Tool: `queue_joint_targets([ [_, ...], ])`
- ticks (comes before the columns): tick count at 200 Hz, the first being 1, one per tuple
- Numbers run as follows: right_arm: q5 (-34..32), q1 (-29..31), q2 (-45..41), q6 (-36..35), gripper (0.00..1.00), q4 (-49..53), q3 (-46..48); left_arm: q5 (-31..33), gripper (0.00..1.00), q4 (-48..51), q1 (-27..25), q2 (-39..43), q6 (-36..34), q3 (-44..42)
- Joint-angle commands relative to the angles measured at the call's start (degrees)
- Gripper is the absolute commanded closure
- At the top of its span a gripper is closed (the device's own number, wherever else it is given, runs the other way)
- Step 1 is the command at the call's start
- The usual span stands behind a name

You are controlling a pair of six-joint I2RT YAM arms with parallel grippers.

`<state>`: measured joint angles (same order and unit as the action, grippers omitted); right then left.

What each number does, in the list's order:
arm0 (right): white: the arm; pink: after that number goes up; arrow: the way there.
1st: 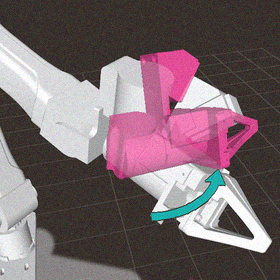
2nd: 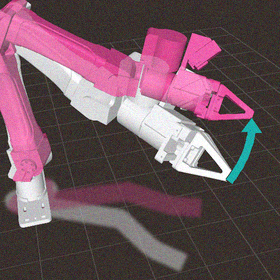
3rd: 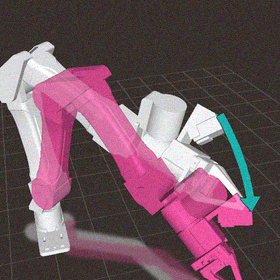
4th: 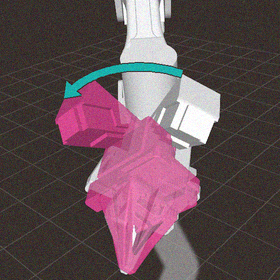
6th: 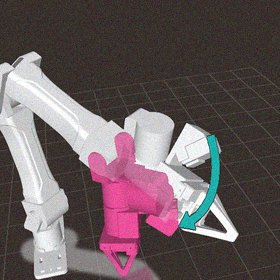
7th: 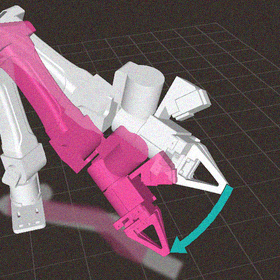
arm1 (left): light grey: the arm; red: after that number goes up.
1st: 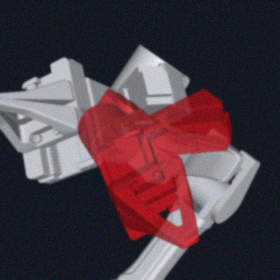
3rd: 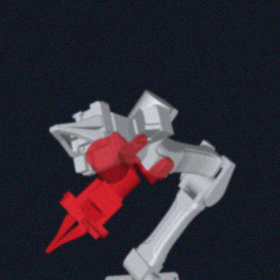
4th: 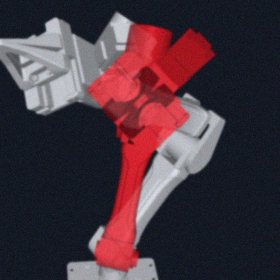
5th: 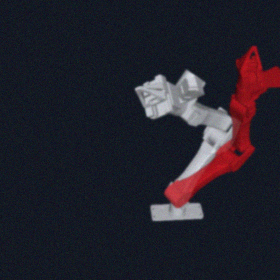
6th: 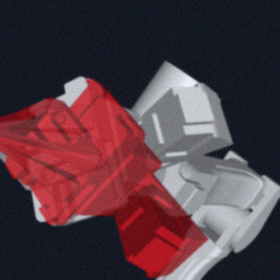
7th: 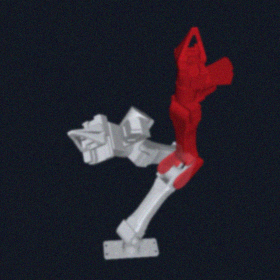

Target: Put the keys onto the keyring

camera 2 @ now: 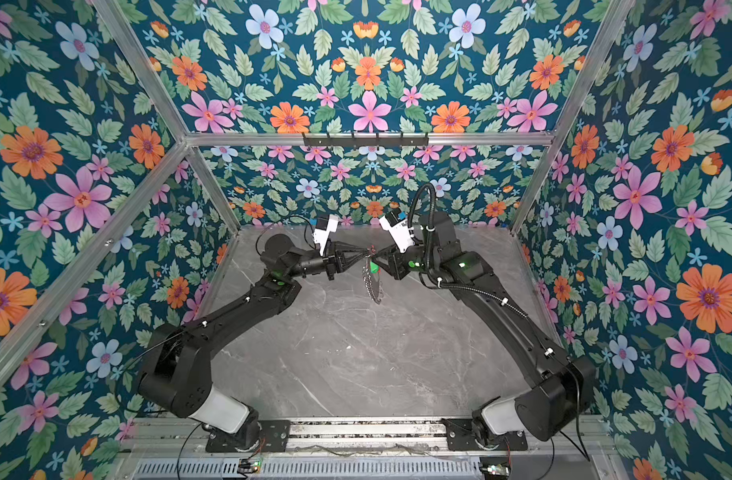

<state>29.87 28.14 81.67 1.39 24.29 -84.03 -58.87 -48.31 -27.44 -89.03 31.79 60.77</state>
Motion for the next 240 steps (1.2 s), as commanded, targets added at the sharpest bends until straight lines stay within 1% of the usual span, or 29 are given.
queue_joint_targets([
  [1,-1.14,0.72,0.93,-1.93,0.74,0.77,-1.47,0.2,1.0,-3.58,-0.07,0.18,1.17,-0.04],
  [11,-1.91,1.3,1.39,-2.62,0.79,1.31,-1.96,0.69,1.0,-3.69,-0.05,0.35,1.25,-0.13],
  [23,-2.65,2.12,1.71,-3.2,0.87,1.73,-2.21,1.65,1.0,-4.26,-0.07,0.59,1.75,-0.35],
  [37,-3.23,2.82,1.92,-3.41,0.95,1.72,-2.02,4.08,1.0,-5.76,-0.07,0.81,2.75,-1.1],
  [56,-4.58,3.74,1.74,-3.62,0.97,1.26,-1.0,8.28,1.0,-11.42,-0.46,1.18,6.03,-3.53],
  [76,-5.25,4.69,1.89,-3.5,0.97,0.7,-0.45,13.27,1.0,-20.2,-1.31,0.59,10.35,-6.34],
  [92,-5.5,5.57,2.26,-3.3,0.94,0.21,-0.35,16.53,1.0,-25.45,-2.17,-0.43,12.92,-7.61],
  [118,-4.91,6.05,2.79,-1.93,0.79,-1.28,-0.1,20.61,1.0,-30.32,-3.53,-1.62,14.66,-8.87],
  [158,-5.32,6.03,1.08,-0.64,0.77,-3.89,2.13,23.86,1.0,-32.5,-3.71,-2.09,15.69,-10.12],
  [192,-7.38,6.04,-1.42,-0.82,0.76,-4.04,3.58,23.44,1.0,-33.53,-3.75,-2.71,16.44,-10.15],
  [207,-8.07,5.64,-2.92,-0.95,0.73,-3.66,4.3,23.23,1.0,-34.56,-3.75,-2.98,16.99,-10.02],
  [222,-6.48,4.3,-4.65,-0.08,0.69,-3.54,5.12,22.29,1.0,-35.8,-3.73,-3.5,17.76,-9.73],
  [240,-0.76,1.27,-6.57,3.08,0.68,-5.22,6.44,21.14,1.0,-37.29,-3.76,-4.17,18.71,-9.36],
])
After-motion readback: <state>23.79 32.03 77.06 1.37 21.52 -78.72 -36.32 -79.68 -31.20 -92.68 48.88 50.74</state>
